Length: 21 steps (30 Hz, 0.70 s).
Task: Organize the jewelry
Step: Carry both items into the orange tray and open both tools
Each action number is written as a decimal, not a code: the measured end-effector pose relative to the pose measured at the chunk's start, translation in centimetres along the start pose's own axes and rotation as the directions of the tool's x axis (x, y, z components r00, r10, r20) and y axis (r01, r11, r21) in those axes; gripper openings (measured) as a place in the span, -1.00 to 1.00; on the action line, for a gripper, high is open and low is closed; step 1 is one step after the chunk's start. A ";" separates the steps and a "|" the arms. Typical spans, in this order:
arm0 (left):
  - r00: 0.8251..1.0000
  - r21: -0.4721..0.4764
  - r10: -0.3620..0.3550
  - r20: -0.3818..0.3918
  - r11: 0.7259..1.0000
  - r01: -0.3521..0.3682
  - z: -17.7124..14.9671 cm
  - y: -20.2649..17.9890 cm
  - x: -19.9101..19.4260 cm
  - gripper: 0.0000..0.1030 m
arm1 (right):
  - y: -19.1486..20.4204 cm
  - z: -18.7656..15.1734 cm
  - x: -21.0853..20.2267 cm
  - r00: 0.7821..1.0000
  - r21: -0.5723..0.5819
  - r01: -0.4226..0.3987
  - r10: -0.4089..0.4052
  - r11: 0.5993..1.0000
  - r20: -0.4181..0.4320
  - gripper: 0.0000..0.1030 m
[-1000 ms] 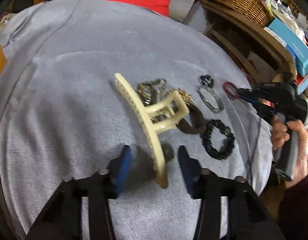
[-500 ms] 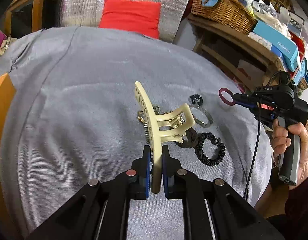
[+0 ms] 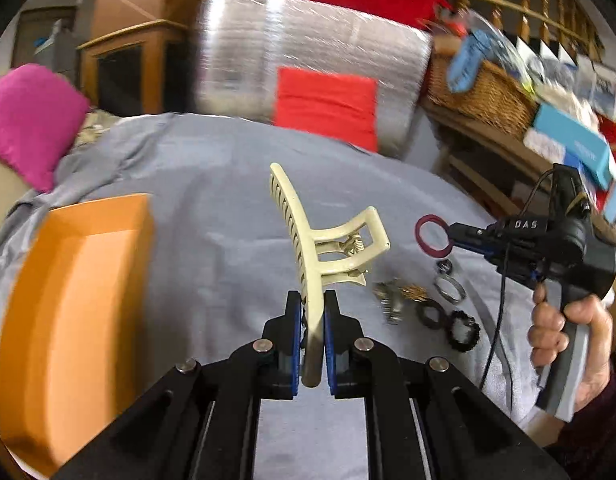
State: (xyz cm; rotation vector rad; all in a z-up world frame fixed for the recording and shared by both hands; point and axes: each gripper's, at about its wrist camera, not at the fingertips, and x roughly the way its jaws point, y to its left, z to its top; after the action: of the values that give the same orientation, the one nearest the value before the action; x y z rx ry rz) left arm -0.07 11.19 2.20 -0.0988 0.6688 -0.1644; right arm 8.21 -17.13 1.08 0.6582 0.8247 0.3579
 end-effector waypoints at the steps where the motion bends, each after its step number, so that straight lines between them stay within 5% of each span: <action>1: 1.000 -0.001 0.027 0.005 1.000 -0.027 -0.1 1.1 -0.8 -0.80 | 1.9 -0.6 0.5 1.000 -0.034 -0.023 0.023 0.999 -0.009 -0.87; 6: 0.987 -0.056 0.159 -0.032 0.985 -0.161 -1.7 9.1 -5.1 -0.80 | 10.6 -4.8 3.6 0.990 -0.186 -0.120 0.103 0.975 -0.097 -0.87; 10: 0.963 -0.075 0.244 -0.114 0.964 -0.254 -4.1 14.4 -6.3 -0.80 | 17.5 -9.9 5.9 0.975 -0.352 -0.178 0.117 0.919 -0.188 -0.87; 14: 0.936 -0.102 0.268 -0.229 0.949 -0.297 -7.2 17.6 -5.6 -0.80 | 22.9 -15.4 8.4 0.957 -0.512 -0.223 0.087 0.830 -0.276 -0.87; 21: 0.907 -0.152 0.263 -0.328 0.933 -0.325 -9.1 20.4 -4.6 -0.80 | 26.2 -22.0 10.5 0.936 -0.712 -0.251 -0.025 0.656 -0.352 -0.87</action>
State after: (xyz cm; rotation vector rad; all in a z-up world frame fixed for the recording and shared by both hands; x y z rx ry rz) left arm -6.88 31.69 -5.02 -0.1697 0.9988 0.1882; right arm -3.19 16.75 1.66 -0.1552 0.8611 0.8938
